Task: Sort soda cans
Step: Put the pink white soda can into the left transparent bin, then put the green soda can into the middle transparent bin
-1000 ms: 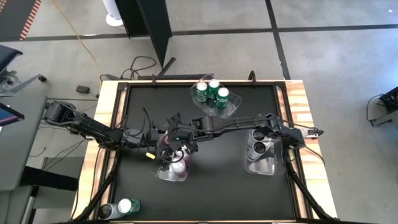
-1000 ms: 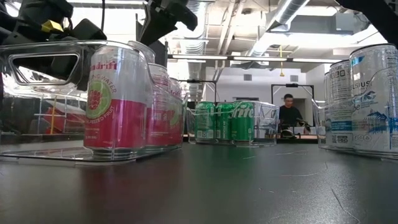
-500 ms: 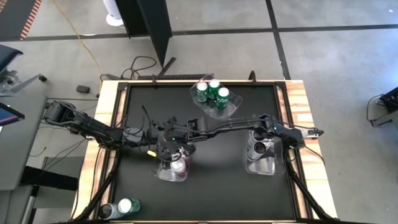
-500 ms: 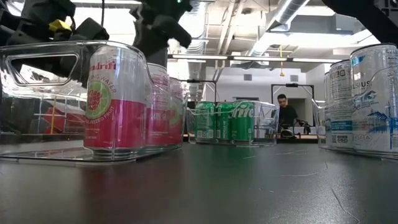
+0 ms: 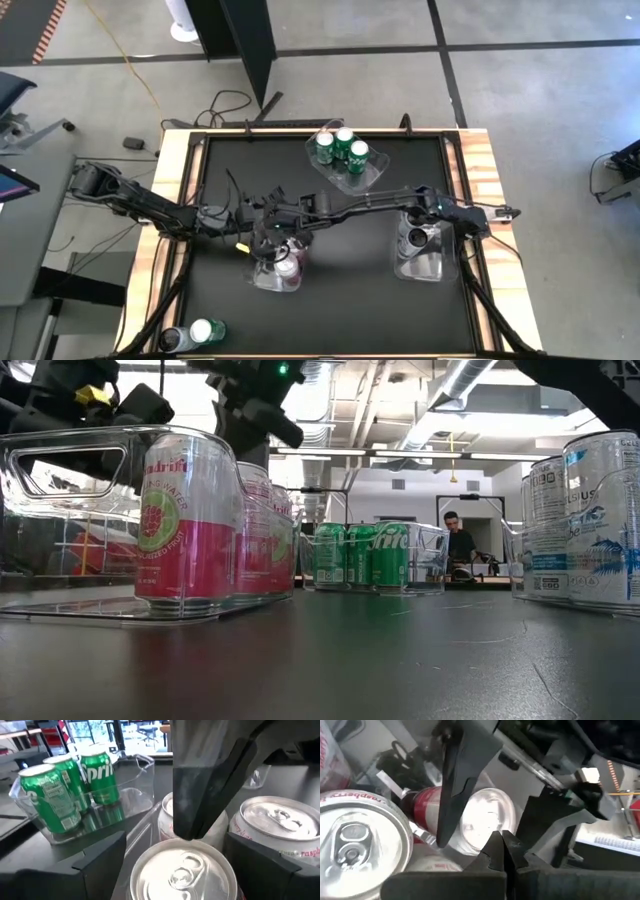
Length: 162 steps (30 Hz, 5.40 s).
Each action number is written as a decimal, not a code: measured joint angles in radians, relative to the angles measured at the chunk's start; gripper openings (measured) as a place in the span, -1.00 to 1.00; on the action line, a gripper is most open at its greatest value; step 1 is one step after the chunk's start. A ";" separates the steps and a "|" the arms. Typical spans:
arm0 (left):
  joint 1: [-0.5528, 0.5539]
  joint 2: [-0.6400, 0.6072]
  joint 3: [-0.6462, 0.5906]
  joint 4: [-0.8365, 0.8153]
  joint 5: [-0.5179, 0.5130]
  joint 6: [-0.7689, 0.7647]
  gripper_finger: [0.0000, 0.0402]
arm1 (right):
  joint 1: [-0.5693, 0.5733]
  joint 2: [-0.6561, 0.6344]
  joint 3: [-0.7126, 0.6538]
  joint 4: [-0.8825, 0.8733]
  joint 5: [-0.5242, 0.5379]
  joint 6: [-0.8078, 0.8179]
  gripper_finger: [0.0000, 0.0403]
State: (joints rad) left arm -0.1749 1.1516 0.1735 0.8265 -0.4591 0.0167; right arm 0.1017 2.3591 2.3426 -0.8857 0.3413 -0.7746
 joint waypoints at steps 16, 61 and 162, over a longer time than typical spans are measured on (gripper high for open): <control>-0.036 -0.248 0.018 -0.016 -0.005 0.121 0.63 | 0.048 -0.179 0.012 -0.043 -0.012 0.143 -0.99; -0.689 -0.133 0.756 -1.513 -0.099 -0.397 0.29 | 0.370 -0.129 -0.089 -0.078 -0.085 0.679 -1.00; -0.523 0.159 0.753 -1.511 0.192 -0.406 0.29 | 0.293 0.067 -0.015 -0.173 0.098 0.766 -0.96</control>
State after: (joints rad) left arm -0.6983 1.3109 0.9264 -0.6849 -0.2668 -0.3892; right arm 0.3950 2.4264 2.3276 -1.0592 0.4397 -0.0086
